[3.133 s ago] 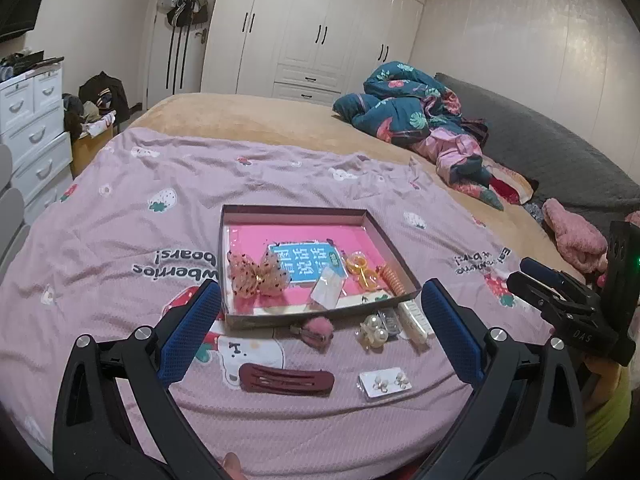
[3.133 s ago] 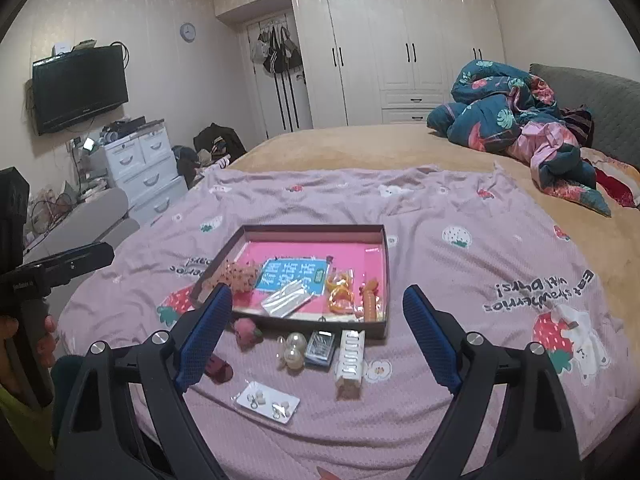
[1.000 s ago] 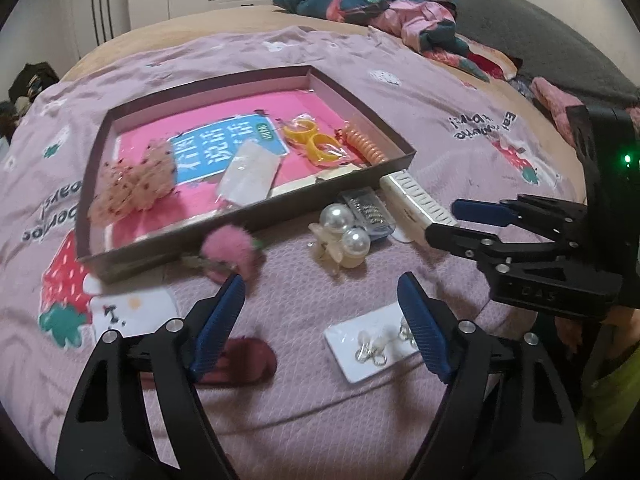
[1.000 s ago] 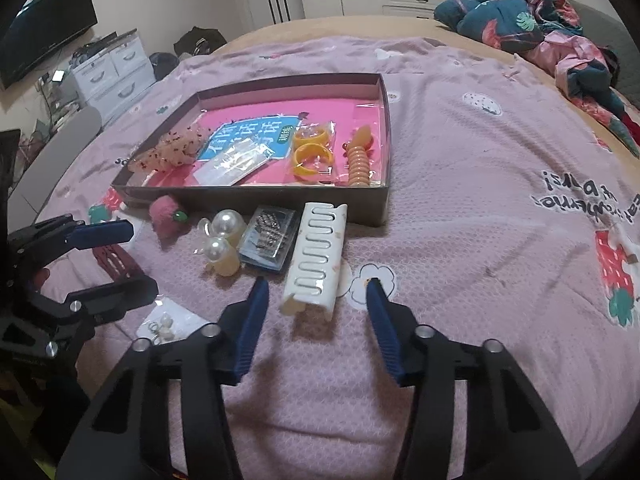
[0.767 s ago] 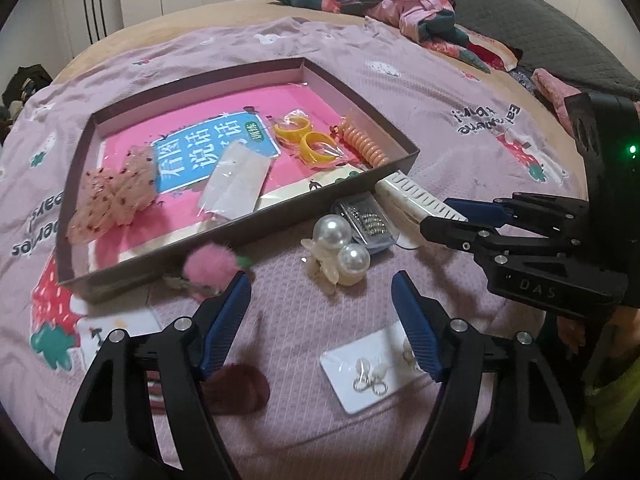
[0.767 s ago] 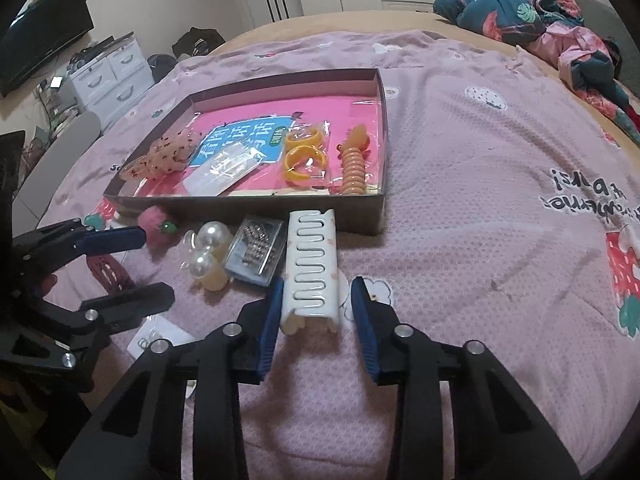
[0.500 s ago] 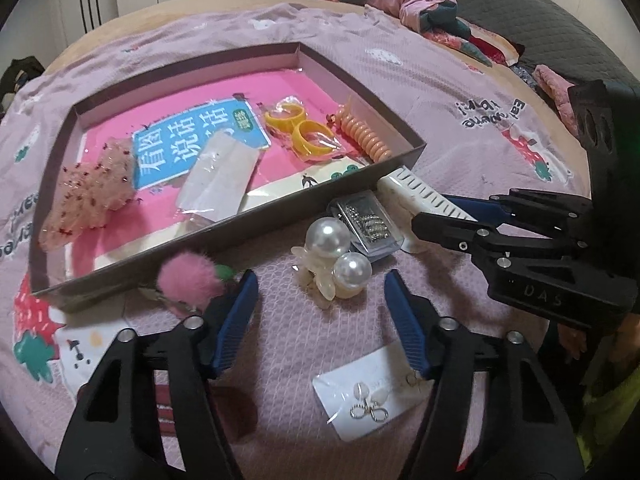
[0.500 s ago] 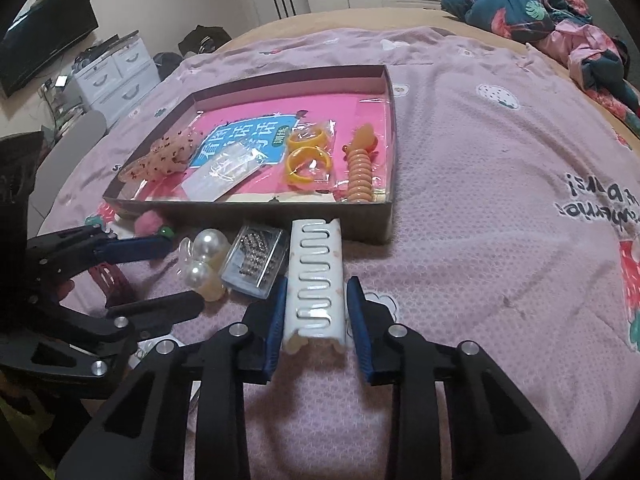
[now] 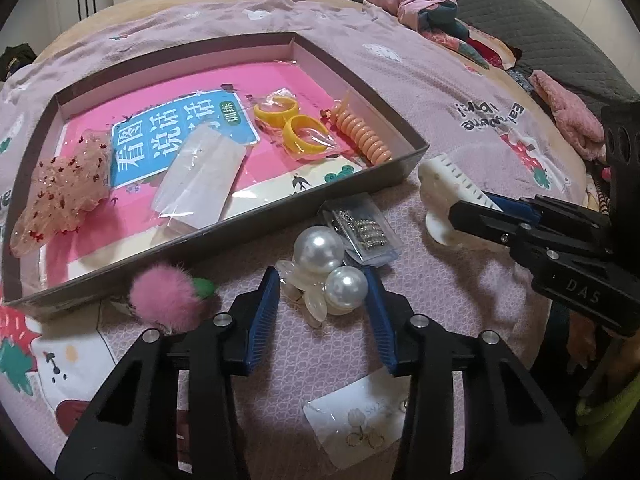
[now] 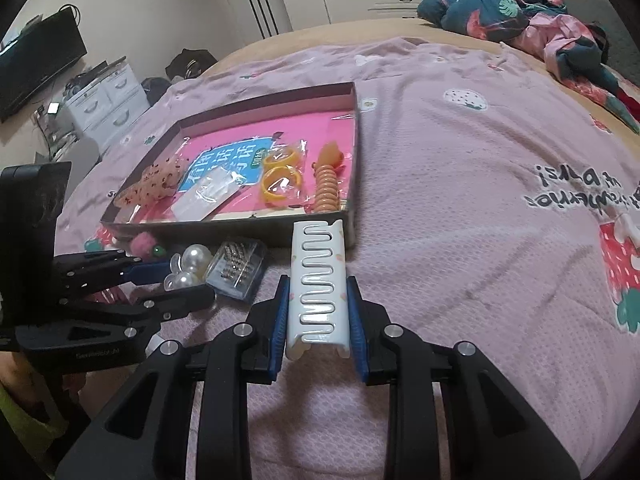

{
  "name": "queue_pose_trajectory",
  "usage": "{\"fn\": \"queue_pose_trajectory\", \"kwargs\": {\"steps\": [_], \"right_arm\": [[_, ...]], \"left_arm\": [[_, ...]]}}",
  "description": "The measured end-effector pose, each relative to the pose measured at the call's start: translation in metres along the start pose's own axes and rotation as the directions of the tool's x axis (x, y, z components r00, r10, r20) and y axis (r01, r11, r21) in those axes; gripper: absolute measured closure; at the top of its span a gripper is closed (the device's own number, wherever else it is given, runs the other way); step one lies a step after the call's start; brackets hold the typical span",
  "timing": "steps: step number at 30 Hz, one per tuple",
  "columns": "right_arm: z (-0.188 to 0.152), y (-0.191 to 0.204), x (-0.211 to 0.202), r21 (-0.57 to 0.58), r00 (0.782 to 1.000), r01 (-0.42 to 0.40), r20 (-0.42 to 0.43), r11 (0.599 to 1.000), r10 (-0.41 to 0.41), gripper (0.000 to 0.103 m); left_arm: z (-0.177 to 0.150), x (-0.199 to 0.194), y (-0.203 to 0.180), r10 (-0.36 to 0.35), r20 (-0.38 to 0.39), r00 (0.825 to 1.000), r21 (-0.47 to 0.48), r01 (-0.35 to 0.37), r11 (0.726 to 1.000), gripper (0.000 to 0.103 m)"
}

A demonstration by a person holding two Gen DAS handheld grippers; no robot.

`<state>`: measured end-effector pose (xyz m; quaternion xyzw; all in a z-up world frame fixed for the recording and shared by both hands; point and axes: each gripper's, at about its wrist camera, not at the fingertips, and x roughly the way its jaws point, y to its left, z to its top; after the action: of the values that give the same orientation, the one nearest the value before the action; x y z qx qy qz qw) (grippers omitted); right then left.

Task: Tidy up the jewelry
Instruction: 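Grasp the white claw clip with the right tool while the left tool grasps the pearl clip, then carry the white claw clip with the right tool while the left tool carries the pearl clip to the tray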

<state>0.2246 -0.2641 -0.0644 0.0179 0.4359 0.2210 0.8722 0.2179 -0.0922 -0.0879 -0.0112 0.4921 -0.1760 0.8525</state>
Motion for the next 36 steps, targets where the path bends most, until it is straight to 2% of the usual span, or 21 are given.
{"fn": "queue_pose_trajectory", "kwargs": {"steps": [5,6,7,15,22,29,36], "right_arm": [[-0.004,0.007,-0.005,-0.017,1.000,-0.009,0.005,1.000,0.009,0.077],[-0.005,0.009,-0.006,-0.023,1.000,-0.009,0.008,1.000,0.009,0.077],[-0.005,0.010,-0.008,-0.026,1.000,-0.010,0.010,1.000,0.011,0.077],[-0.009,0.024,-0.020,-0.041,0.999,-0.033,0.027,0.999,0.035,0.077],[-0.010,0.042,-0.035,-0.070,0.997,-0.066,0.044,0.995,0.070,0.077],[-0.001,0.070,-0.049,-0.141,0.992,-0.099,0.069,0.985,0.110,0.077],[0.023,0.097,-0.056,-0.209,0.985,-0.104,0.115,0.972,0.130,0.077]], "left_arm": [[-0.002,-0.006,0.002,-0.021,0.013,1.000,-0.008,0.021,1.000,0.068],[-0.003,-0.008,0.002,-0.022,0.015,1.000,-0.008,0.022,1.000,0.070],[-0.004,-0.012,0.002,-0.025,0.023,0.999,-0.007,0.025,1.000,0.079],[-0.015,-0.030,0.007,-0.022,0.045,0.999,-0.026,0.023,0.999,0.079],[-0.024,-0.063,0.015,-0.013,0.099,0.995,-0.050,0.018,0.999,0.079],[-0.030,-0.096,0.035,0.033,0.163,0.986,-0.096,-0.018,0.995,0.079],[-0.023,-0.124,0.061,0.089,0.225,0.970,-0.154,-0.054,0.987,0.079]]}}
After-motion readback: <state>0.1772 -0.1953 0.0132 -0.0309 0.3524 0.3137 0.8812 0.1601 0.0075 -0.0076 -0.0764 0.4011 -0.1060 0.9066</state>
